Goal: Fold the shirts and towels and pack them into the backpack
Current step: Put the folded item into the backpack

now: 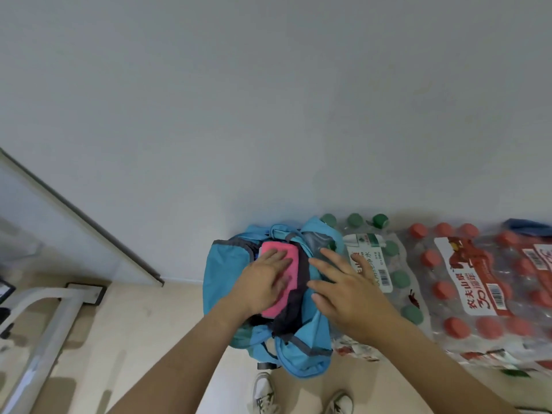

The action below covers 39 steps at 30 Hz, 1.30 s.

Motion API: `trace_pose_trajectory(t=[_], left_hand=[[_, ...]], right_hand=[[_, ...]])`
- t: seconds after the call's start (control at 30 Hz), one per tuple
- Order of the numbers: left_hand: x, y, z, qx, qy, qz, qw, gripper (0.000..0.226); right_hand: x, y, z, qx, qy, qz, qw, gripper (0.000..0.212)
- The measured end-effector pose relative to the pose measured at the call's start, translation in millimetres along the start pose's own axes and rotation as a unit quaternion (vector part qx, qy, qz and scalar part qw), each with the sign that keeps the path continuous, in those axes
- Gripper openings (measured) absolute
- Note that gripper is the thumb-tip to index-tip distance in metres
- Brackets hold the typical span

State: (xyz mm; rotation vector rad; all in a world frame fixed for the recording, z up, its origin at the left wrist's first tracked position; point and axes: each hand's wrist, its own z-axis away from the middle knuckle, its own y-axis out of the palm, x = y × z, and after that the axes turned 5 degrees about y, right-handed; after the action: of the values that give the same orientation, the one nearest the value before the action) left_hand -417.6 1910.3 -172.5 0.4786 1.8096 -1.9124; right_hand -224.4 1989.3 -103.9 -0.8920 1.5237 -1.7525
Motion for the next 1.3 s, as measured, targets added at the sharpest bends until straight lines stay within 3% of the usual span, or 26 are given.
trace_pose_trajectory(t=[0.1, 0.2, 0.4, 0.57, 0.8, 0.9, 1.0, 1.17, 1.3], left_hand=[[-6, -29, 7, -0.082, -0.076, 0.173, 0.978, 0.041], [-21, -52, 9, -0.157, -0.112, 0.221, 0.956, 0.029], [-97, -90, -4, -0.207, -0.019, 0.204, 0.956, 0.023], [-177, -86, -24, -0.15, 0.159, 0.053, 0.974, 0.036], [-282, -15, -68, -0.037, 0.273, -0.047, 0.96, 0.033], [-331, 25, -95, -0.015, 0.294, -0.056, 0.954, 0.031], [-373, 69, -125, -0.001, 0.296, -0.061, 0.953, 0.031], [-419, 134, -181, 0.037, 0.278, -0.065, 0.958, 0.031], [-452, 169, -223, 0.058, 0.263, -0.042, 0.962, 0.028]], right_hand=[[3, -8, 9, -0.058, 0.028, -0.108, 0.992, 0.042], [1, -18, 19, -0.092, 0.084, -0.217, 0.968, 0.055], [-23, -50, 56, -0.158, 0.162, -0.36, 0.905, 0.036], [-72, -85, 108, -0.181, 0.233, -0.337, 0.894, 0.033], [-179, -101, 198, -0.203, 0.305, -0.257, 0.894, 0.032], [-235, -88, 240, -0.206, 0.339, -0.179, 0.901, 0.034], [-295, -65, 282, -0.172, 0.381, -0.169, 0.893, 0.044], [-372, -32, 325, -0.133, 0.415, -0.269, 0.859, 0.067], [-407, -29, 327, -0.137, 0.406, -0.327, 0.843, 0.069]])
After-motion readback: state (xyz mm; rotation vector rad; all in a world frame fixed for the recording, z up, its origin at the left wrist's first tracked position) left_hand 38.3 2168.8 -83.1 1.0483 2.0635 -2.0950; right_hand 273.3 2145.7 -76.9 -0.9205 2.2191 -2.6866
